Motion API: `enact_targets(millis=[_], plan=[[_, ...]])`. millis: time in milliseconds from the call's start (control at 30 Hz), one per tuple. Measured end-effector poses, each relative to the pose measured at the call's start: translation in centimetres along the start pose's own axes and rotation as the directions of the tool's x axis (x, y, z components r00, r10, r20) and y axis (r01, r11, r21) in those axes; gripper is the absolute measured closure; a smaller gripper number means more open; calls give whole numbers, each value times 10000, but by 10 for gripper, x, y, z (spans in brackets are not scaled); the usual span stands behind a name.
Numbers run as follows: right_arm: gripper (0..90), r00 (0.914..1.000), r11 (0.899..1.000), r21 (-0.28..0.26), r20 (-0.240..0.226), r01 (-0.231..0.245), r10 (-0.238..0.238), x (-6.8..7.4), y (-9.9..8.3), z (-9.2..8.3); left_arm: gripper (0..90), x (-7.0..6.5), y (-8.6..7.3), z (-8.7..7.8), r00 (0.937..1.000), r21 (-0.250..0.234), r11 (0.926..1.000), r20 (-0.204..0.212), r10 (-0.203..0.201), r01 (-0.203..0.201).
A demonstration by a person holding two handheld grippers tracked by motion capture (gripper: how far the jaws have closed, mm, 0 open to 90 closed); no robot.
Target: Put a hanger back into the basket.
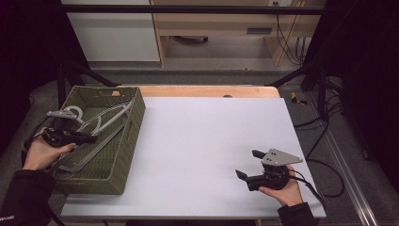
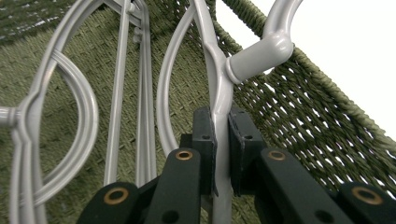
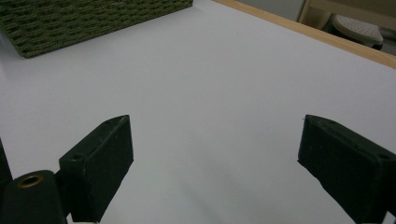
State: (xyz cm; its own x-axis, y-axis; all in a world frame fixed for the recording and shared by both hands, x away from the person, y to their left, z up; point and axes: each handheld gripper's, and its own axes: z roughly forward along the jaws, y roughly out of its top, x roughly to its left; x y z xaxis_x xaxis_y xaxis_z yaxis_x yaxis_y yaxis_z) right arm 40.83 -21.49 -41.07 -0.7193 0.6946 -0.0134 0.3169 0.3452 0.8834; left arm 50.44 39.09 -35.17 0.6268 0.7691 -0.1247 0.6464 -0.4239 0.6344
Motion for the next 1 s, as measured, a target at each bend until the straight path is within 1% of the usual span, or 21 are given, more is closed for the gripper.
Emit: enact_targets(millis=[100,200,233,333,433,500,600,633,700,733,767,800,833,867,900,933,967,1000], plan=[[108,10000,10000,-4,-9,-9,9,0,0,0,824,1,-2,6,9996,-20,9997,88,-252,252],[108,10000,10000,-15,-7,12,-12,0,0,0,824,3,-5,12,9992,104,9992,103,-381,380],[108,10000,10000,-22,-25,-3,2,0,0,0,824,3,-6,13,9991,64,9991,123,-417,416],[109,10000,10000,-22,-22,6,-6,0,0,0,823,4,-9,14,9978,-42,9980,225,-631,632],[109,10000,10000,1,-7,16,-16,0,0,0,820,7,-12,15,9973,17,9974,154,-720,720],[109,10000,10000,5,-1,20,-20,0,0,0,817,9,-14,13,9963,-166,9962,137,-849,851],[109,10000,10000,-4,3,27,-27,0,0,0,805,14,-17,8,9928,-529,9914,51,-1193,1194],[109,10000,10000,-1,2,25,-25,0,0,0,800,16,-17,6,9911,-704,9888,-112,-1324,1313],[109,10000,10000,14,11,33,-33,0,0,1,785,19,-17,3,9891,-898,9864,-395,-1416,1377],[109,10000,10000,16,13,35,-35,0,0,1,780,20,-17,2,9871,-983,9846,-559,-1503,1443],[109,10000,10000,30,15,29,-29,0,0,1,766,23,-18,0,9806,-1208,9798,-953,-1710,1591],[109,10000,10000,35,12,39,-39,0,-1,1,745,25,-19,-2,9753,-1273,9774,-1218,-1840,1685],[109,10000,10000,35,10,40,-40,0,0,1,740,28,-20,-3,9682,-1303,9759,-1571,-1948,1752],[109,10000,10000,27,13,38,-38,0,0,1,734,31,-21,-3,9584,-1289,9740,-1943,-2091,1864],[109,10000,10000,25,16,50,-50,0,-1,1,721,34,-22,-3,9459,-1289,9717,-2348,-2241,1982],[109,10000,10000,33,15,40,-40,0,-1,2,696,36,-23,-2,9373,-1239,9719,-2646,-2269,2003],[109,10000,10000,39,13,40,-40,0,-1,2,670,39,-25,-2,9252,-1214,9683,-2898,-2450,2184],[109,10000,10000,56,4,13,-13,0,-1,2,632,43,-27,-2,9117,-1262,9640,-3158,-2629,2342]])
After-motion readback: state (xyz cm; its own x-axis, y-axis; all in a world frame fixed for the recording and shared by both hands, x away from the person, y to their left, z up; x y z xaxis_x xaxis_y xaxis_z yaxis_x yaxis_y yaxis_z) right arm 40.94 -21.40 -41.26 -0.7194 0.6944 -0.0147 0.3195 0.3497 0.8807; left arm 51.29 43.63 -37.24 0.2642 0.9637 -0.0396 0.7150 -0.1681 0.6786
